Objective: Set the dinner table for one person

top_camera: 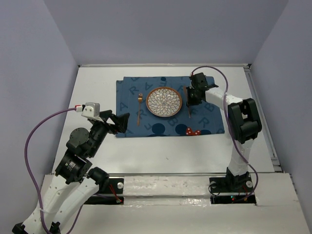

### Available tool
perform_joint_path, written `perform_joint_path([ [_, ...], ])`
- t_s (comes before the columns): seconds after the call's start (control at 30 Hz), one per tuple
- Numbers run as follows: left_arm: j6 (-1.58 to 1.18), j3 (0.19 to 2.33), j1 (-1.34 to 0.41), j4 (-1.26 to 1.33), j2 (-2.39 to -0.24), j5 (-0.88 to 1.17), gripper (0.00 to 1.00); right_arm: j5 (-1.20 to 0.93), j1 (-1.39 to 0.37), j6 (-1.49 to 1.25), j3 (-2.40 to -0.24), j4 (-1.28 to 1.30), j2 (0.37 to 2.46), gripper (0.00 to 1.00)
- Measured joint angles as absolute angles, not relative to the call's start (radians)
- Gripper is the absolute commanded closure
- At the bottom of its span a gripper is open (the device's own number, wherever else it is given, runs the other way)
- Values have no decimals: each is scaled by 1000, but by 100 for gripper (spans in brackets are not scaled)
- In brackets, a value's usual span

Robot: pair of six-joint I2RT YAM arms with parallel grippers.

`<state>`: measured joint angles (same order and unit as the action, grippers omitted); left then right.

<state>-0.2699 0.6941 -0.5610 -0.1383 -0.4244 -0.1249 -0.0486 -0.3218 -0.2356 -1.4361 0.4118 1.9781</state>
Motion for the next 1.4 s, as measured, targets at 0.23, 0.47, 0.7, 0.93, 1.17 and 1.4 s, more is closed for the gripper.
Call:
perform_joint_path([
  [0.23,-270,694,-561,-138,-425,-125,1,-36,-322,-275,-1425,418,1991,100],
  [0.47,-270,694,-559,-138,-425,-125,1,-22,-322,-303,-1425,418,1991,66],
  [0.7,-270,694,-554,-138,-425,-125,1,12,-322,-329,-1425,422,1990,61],
  [0.93,-270,694,-554,-138,-425,-125,1,60,-322,-342,-1389,443,1897,61],
  [1.17,-270,694,-554,-138,-416,-118,1,294,-297,-406,-1242,443,1485,60],
  [1.4,-270,694,-585,-134,-384,-116,1,516,-117,-492,-989,469,1102,55],
])
